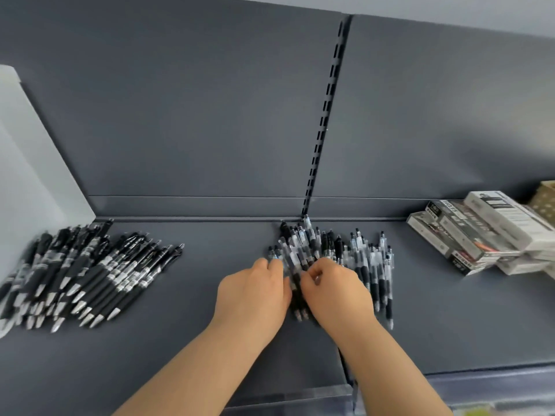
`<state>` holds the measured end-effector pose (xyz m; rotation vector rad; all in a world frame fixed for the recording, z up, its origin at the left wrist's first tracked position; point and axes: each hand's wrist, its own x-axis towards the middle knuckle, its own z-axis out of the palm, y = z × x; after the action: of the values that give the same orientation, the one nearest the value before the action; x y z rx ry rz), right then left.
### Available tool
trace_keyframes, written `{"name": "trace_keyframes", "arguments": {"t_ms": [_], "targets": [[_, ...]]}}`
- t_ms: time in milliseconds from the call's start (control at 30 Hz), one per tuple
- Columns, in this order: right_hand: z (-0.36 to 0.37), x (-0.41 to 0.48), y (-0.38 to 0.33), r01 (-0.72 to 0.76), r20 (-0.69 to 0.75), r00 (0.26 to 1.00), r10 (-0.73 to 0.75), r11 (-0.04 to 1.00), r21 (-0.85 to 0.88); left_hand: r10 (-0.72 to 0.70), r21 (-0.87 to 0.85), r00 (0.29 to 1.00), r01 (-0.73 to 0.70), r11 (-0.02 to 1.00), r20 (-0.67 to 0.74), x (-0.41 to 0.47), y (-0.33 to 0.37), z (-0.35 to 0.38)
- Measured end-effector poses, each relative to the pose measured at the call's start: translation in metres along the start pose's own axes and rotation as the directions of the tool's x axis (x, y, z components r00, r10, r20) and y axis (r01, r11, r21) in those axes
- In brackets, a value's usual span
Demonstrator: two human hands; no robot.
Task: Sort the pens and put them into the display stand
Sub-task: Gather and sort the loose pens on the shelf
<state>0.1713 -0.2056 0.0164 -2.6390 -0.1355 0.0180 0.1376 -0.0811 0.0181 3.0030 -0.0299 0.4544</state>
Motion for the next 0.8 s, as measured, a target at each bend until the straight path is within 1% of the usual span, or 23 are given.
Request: {"name": "trace_keyframes", "arguments": {"t_ms": [100,233,367,633,800], "targets": [[-0.013,0.006,0.027,0.025,0.027,0.999,-0.025,0.999,-0.02,-0.04,0.041,0.997,0.037,0.998,0.067,0.003,0.027,0.011],[-0.028,0.014,0.057,0.069,0.053,0.996,-0.067,0.997,-0.042,-0.104,0.055,0.99,0.099,0.994,0.096,0.007,0.056,0.018],[-0.035,0.021,0.076,0.103,0.083,0.992,-0.099,0.994,-0.043,-0.173,0.054,0.98,0.168,0.984,0.095,0.007,0.075,0.021],[-0.04,0.035,0.082,0.165,0.11,0.981,-0.16,0.985,-0.044,-0.272,0.075,0.957,0.265,0.961,0.1,0.009,0.08,0.019],[-0.049,0.048,0.091,0.131,0.094,0.988,-0.125,0.989,-0.061,-0.302,0.083,0.946,0.294,0.952,0.118,0.01,0.075,0.015]]}}
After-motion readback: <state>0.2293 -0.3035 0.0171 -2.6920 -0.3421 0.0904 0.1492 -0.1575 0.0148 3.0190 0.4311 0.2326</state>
